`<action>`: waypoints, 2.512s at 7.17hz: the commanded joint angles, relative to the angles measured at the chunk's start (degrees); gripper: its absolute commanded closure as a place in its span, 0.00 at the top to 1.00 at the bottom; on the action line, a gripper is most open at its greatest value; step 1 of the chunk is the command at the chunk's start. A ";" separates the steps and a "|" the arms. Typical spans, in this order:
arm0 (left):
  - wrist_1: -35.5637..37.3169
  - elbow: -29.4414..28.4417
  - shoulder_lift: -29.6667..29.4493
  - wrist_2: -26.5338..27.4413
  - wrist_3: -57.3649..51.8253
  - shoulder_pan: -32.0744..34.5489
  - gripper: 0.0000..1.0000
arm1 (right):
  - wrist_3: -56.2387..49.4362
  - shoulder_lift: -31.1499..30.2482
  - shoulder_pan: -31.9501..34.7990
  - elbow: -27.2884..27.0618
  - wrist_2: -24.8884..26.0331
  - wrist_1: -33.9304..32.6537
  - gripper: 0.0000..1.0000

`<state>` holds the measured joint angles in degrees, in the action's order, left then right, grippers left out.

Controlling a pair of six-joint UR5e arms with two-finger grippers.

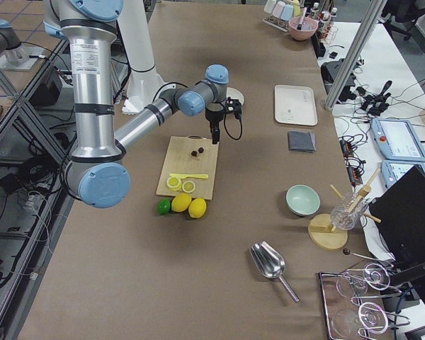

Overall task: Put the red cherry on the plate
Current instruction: 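Lower the right gripper and grasp the cherry pair by the stem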

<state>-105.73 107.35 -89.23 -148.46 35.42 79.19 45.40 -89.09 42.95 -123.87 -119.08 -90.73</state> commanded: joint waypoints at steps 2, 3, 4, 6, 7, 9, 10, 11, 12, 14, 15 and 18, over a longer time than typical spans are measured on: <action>0.00 -0.74 -0.07 0.19 -0.09 -0.62 0.98 | 4.43 -1.87 -7.86 -0.40 6.31 0.82 0.98; 0.00 -1.26 -0.16 0.19 -0.09 -0.62 0.99 | 5.22 -2.66 -10.49 -0.32 8.50 0.82 0.98; 0.09 -2.05 -0.42 0.28 0.00 -1.49 0.99 | 6.36 -3.11 -13.04 -0.23 10.08 0.82 0.94; 0.00 -3.46 -0.51 3.17 -0.09 -2.11 0.98 | 7.77 -3.02 -16.66 2.56 11.85 4.13 0.93; 0.00 -3.64 -0.42 3.18 -0.09 -2.37 0.99 | 7.95 -3.46 -16.76 5.80 11.25 10.16 0.91; 0.00 -3.46 -0.07 3.27 -0.09 -2.37 0.99 | 8.30 -3.11 -16.84 6.19 10.63 10.93 0.87; 0.00 -3.29 0.02 3.27 -0.09 -2.37 0.99 | 8.39 -2.42 -16.84 6.01 8.28 10.93 0.86; 0.00 -3.20 0.11 3.27 -0.09 -2.37 0.99 | 8.39 -2.41 -15.71 5.49 7.21 10.93 0.84; -0.09 -3.11 0.02 3.35 -0.09 -2.29 0.98 | 8.04 -2.50 -15.18 5.49 6.94 10.93 0.83; -0.09 -3.11 0.11 3.35 -0.09 -2.29 0.99 | 7.51 -3.20 -14.91 5.57 7.11 10.93 0.82; -0.09 -3.11 0.11 3.44 -0.09 -2.29 0.99 | 7.51 -3.46 -14.91 5.83 7.29 11.02 0.81; 0.00 -3.02 0.02 3.44 -0.09 -2.29 0.99 | 7.42 -4.86 -14.91 5.84 7.90 11.37 0.77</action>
<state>-105.76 104.30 -89.20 -145.02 35.33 76.90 52.84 -93.12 28.03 -117.89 -111.33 -79.56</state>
